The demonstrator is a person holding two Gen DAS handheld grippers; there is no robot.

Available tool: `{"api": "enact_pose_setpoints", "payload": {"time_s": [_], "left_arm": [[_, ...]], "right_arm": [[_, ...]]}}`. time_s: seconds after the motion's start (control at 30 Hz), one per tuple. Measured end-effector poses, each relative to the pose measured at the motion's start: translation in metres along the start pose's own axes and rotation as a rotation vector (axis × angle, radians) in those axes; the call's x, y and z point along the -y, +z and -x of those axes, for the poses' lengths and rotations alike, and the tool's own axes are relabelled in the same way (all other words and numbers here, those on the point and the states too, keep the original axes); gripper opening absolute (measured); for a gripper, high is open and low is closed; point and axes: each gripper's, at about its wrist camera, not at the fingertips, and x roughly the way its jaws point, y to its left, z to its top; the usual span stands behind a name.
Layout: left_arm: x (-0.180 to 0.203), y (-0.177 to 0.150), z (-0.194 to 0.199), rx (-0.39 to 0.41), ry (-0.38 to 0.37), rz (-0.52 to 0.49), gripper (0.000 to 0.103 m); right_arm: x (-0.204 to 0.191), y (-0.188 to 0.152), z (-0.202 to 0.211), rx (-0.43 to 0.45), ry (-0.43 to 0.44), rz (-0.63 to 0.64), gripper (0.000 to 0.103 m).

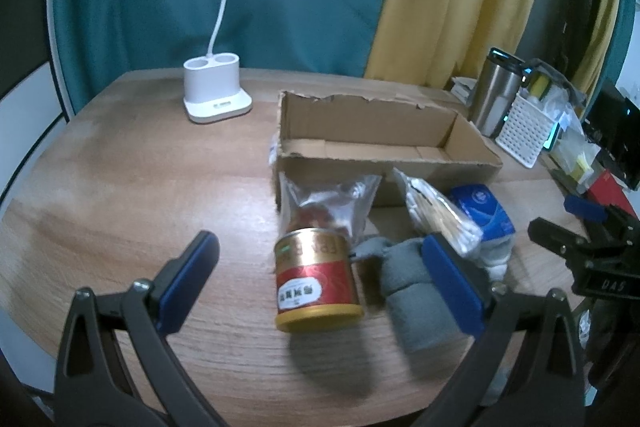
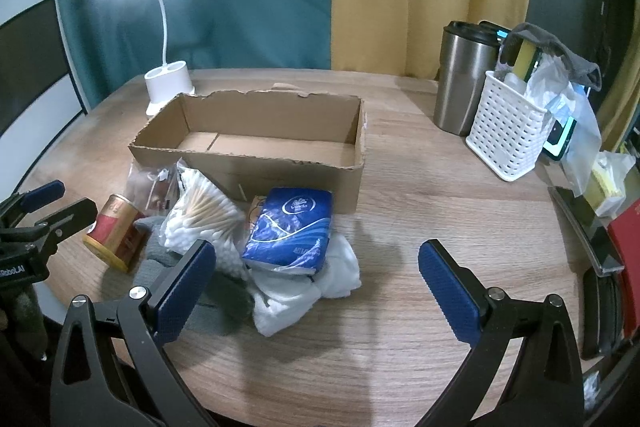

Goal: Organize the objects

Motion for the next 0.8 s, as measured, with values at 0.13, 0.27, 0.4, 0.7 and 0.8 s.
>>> {"api": "enact_pose_setpoints", "payload": {"time_s": [0.13,0.27,0.4,0.7,0.8], "left_arm": [[-0.0007,-0.0004,-0.0007,-0.004,-0.003,0.006,0.103],[-0.0010,-0.0003,-0.0007,-0.005,-0.003,0.010,0.103],[-0.0015,-0.0006,-0.0002,-0.004,-0.003,0.011,0.103],[-0.0021,-0.0002,0.0008,-0.001,-0.004,0.012,0.103],[-0.0021,0.0006,0.0018,0.001,-0.005,0.011,0.103]], "right_arm": [[-0.0001,-0.0001,-0.0008,-0.002,0.000,0.001,0.103],[-0.0002,0.0002,-0.0011,-0.002,0.000,0.001,0.103],[-0.0002,0.0002,-0.0011,-0.004,0.000,0.001,0.103],[0.0001,0.0004,-0.0013,-0.003,0.000,0.002,0.103],[-0.0002,0.0005,-0.0011,-0.004,0.000,0.001,0.103]]}}
